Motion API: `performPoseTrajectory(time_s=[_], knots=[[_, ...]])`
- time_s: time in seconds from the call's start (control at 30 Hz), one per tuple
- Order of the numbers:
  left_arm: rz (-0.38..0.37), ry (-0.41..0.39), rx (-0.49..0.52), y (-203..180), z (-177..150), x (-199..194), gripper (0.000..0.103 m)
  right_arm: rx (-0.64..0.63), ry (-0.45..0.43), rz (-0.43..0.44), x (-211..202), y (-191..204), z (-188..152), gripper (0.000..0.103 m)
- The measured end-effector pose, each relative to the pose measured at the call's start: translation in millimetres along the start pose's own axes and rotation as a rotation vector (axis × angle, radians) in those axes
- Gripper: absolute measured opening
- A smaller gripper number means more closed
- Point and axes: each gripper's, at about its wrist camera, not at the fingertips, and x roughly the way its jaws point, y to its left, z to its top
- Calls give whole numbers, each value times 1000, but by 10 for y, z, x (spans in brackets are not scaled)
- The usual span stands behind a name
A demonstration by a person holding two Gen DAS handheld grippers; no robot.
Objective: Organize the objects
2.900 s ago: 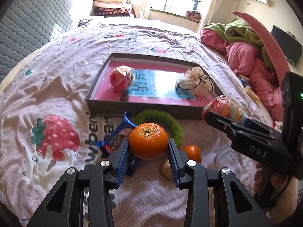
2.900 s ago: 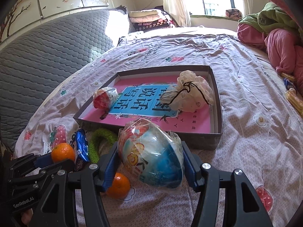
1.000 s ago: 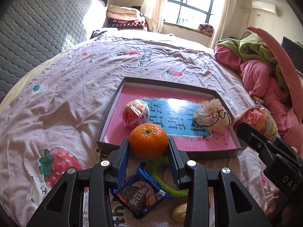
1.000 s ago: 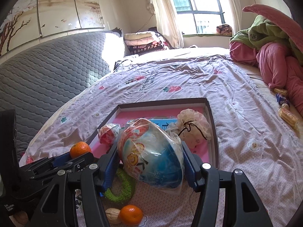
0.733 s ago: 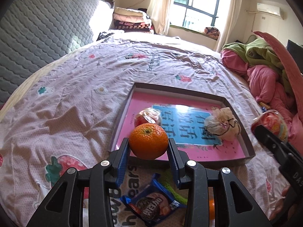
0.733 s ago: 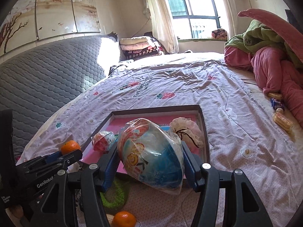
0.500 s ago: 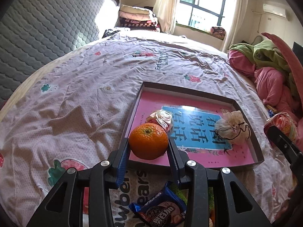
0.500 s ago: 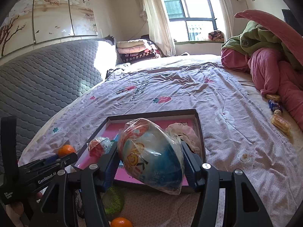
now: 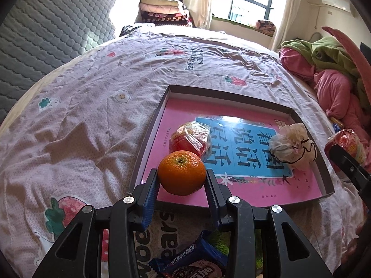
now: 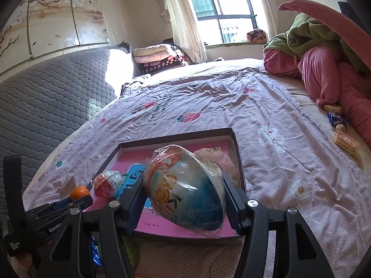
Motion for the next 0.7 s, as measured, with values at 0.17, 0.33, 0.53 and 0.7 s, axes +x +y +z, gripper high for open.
performPoseTrajectory(time_s=[0.17,0.33,0.53,0.7], knots=[[7,7,6,-40,4,59,40,-7,22,-5,86,-6,-48,60],[13,11,10,-69,9,94,40,-16,32,-17,120,-4,-75,60],[12,17,12,-105,20,134,40,-33,49,-23,179,30,-107,60],[13,25,19,-126,18,166,40,-41,56,-28,219,42,-120,60]])
